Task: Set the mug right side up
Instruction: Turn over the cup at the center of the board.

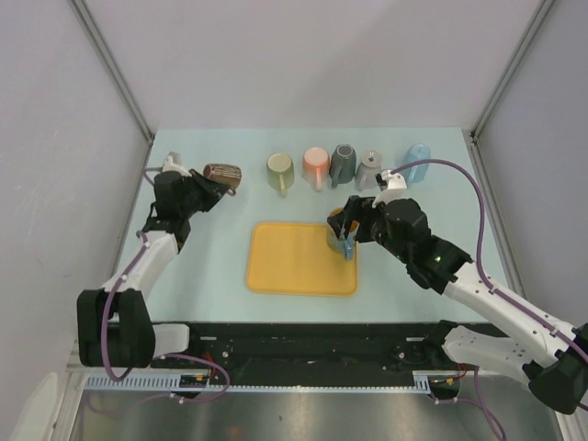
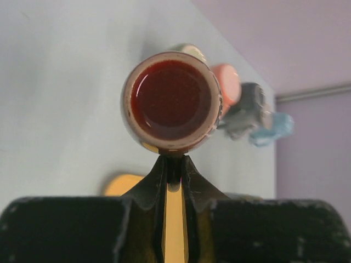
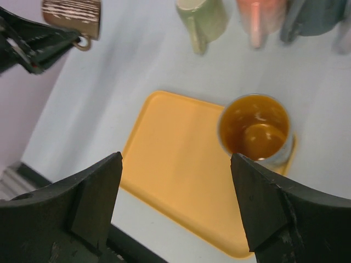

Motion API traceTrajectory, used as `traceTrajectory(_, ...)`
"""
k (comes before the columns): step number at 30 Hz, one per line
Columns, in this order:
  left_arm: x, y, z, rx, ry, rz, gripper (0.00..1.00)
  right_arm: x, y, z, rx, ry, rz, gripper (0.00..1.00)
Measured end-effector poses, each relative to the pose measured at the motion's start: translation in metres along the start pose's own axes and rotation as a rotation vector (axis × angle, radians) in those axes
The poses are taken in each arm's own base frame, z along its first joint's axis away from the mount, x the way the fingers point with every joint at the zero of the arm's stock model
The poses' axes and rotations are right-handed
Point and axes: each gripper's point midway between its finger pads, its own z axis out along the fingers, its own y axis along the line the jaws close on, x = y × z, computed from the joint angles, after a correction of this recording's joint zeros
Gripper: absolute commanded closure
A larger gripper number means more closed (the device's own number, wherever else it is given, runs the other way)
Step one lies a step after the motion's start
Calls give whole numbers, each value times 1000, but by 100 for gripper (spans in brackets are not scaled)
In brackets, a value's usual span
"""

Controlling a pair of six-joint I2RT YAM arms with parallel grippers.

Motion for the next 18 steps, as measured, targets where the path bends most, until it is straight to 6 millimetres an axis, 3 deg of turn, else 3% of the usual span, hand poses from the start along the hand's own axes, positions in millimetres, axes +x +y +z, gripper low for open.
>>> traceTrajectory(4, 24, -27, -19, 165, 37, -105, 100, -2, 23, -1, -118, 15, 67, 17)
traceTrajectory(8, 29, -69, -47, 337, 39, -142, 100, -6, 51, -5, -256, 38, 141, 17)
traceTrajectory(13, 27, -133, -108, 620, 0, -157, 100, -6, 93, -10, -460, 99, 246, 16)
traceTrajectory(18, 46, -172, -156, 809, 29, -169, 100, -10, 123, -18, -622, 130, 340, 18)
